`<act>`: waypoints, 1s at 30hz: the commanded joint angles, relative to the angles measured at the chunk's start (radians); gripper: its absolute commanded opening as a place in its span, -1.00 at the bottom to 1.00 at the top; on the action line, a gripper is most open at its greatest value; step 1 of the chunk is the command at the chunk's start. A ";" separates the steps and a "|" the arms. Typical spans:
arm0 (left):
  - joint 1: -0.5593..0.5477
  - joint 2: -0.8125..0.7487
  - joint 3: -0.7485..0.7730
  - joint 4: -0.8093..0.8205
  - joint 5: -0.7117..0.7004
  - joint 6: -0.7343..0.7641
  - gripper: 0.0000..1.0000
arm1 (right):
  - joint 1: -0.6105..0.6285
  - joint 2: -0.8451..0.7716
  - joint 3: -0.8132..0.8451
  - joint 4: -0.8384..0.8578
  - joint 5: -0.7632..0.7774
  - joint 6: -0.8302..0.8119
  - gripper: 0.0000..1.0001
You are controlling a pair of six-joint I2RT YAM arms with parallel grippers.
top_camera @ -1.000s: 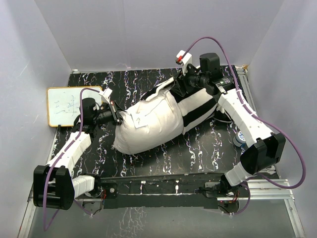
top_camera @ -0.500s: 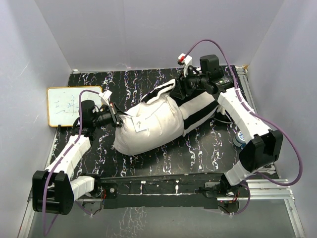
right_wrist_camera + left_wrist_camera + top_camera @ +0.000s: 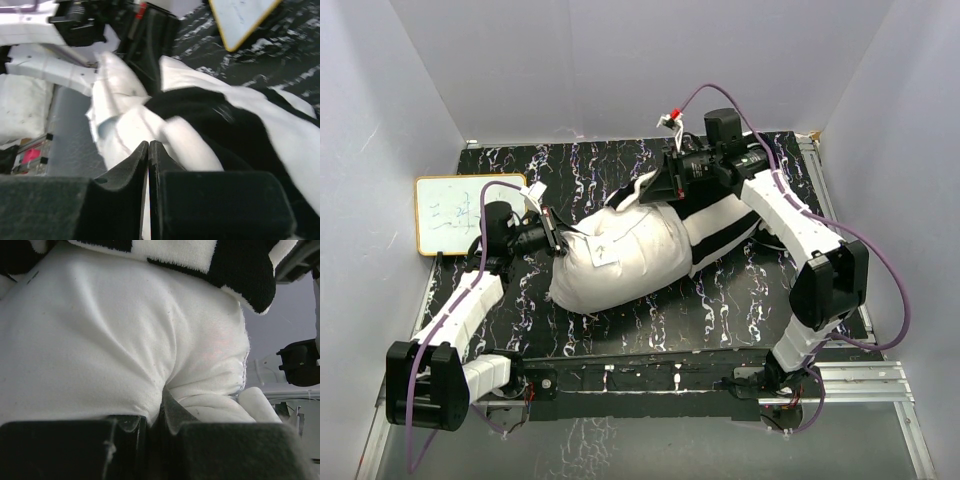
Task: Put the pillow into the pillowcase
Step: Stuff the pillow into the pillowcase.
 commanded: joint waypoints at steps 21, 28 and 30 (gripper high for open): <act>-0.010 0.037 0.032 -0.011 -0.023 0.044 -1.00 | -0.007 -0.288 -0.082 -0.153 0.572 -0.328 0.26; -0.010 0.028 0.037 -0.013 -0.025 0.038 -1.00 | 0.003 -0.172 -0.065 -0.143 0.432 -0.270 0.17; -0.009 0.028 0.036 -0.017 -0.025 0.041 -1.00 | 0.009 -0.152 -0.044 -0.153 0.352 -0.263 -0.64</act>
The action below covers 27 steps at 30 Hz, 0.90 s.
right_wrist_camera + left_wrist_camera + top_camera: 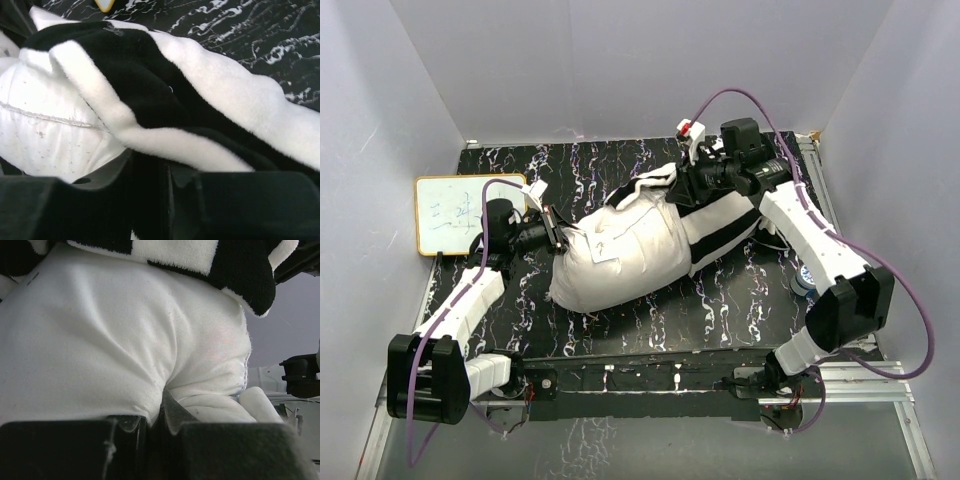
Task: Put the pillow into the pillowcase
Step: Stuff the pillow into the pillowcase.
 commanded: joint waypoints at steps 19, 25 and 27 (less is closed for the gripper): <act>0.085 -0.167 0.137 -0.196 -0.026 0.172 0.38 | -0.041 0.005 -0.014 0.222 -0.293 0.175 -0.85; 0.072 -0.255 0.251 -0.433 -0.052 0.376 0.51 | -0.052 0.030 -0.069 0.252 -0.328 0.188 -0.85; 0.021 -0.279 0.278 -0.507 -0.158 0.477 0.61 | -0.052 0.039 -0.073 0.273 -0.385 0.214 -0.84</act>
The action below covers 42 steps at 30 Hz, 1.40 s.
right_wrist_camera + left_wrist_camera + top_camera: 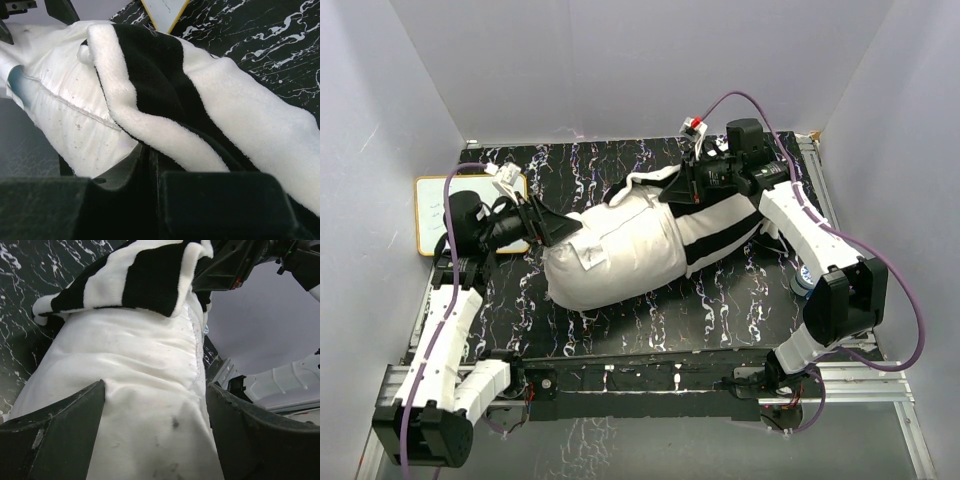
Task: Put the pillow into the pillowcase
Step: Stuff the pillow into the pillowcase.
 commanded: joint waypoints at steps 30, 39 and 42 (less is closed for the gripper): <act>-0.395 0.187 0.104 -0.337 -0.501 0.429 -1.00 | -0.012 -0.035 -0.070 0.081 -0.031 0.142 -0.16; -0.397 0.197 0.111 -0.319 -0.473 0.407 -1.00 | 0.048 0.034 0.035 0.116 -0.132 0.215 -0.84; -0.396 0.190 0.109 -0.323 -0.472 0.411 -1.00 | 0.047 0.049 0.084 0.132 -0.163 0.258 -0.79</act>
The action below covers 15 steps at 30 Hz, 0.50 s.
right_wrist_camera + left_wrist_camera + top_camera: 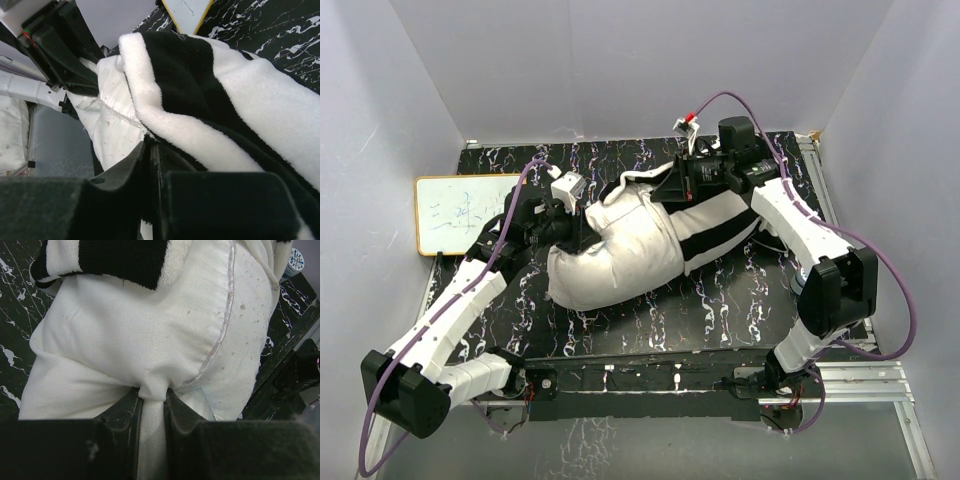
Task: Put the pillow into the pillowcase
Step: Stuff the pillow into the pillowcase.
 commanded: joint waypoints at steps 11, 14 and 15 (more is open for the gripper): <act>-0.005 -0.001 -0.028 -0.053 0.032 0.001 -1.00 | 0.038 0.018 0.130 -0.070 0.258 -0.075 -0.39; -0.004 -0.007 -0.027 -0.056 0.031 0.001 -1.00 | 0.051 0.027 0.140 -0.072 0.282 -0.083 -0.49; -0.005 -0.011 -0.028 -0.057 0.030 0.000 -1.00 | 0.051 0.030 0.143 -0.065 0.271 -0.075 -0.75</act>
